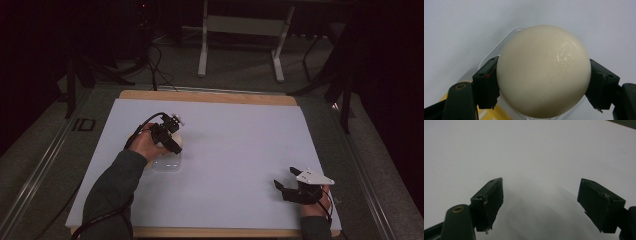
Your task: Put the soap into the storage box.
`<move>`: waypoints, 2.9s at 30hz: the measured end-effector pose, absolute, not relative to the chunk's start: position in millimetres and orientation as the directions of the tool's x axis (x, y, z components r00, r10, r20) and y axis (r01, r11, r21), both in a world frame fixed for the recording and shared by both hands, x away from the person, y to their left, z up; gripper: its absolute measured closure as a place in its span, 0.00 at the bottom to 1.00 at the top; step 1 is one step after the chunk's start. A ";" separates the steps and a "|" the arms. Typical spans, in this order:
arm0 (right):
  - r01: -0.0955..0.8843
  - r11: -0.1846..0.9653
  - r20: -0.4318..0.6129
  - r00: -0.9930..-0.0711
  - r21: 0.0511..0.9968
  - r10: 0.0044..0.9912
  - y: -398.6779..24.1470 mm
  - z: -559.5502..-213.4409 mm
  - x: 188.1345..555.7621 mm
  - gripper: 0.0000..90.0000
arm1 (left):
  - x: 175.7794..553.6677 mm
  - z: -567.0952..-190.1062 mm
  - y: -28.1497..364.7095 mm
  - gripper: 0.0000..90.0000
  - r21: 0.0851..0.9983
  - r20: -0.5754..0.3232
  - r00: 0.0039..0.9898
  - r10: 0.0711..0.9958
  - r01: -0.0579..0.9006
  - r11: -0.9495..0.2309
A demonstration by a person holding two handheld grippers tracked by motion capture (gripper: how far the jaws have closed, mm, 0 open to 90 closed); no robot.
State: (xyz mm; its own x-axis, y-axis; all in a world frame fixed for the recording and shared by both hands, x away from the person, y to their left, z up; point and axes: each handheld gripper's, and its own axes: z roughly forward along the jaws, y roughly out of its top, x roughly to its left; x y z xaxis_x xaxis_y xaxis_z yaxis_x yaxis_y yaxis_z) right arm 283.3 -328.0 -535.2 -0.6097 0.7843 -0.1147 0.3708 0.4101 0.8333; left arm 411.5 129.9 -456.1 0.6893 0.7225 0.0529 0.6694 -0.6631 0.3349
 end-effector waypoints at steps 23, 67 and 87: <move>0.369 0.413 -0.121 -0.606 0.833 0.786 -327.1 -535.3 282.4 0.23 | 413.6 -443.8 154.4 0.28 0.328 0.069 0.615 0.786 0.730 -0.600; 0.364 0.421 -0.130 -0.609 0.831 0.782 -326.5 -535.5 282.4 0.23 | 408.5 -448.6 192.0 0.28 0.280 0.064 0.583 0.810 0.768 -0.575; 0.363 0.427 -0.137 -0.608 0.828 0.782 -325.7 -535.6 282.2 0.24 | 408.5 -452.0 198.5 0.28 0.262 0.066 0.583 0.810 0.773 -0.578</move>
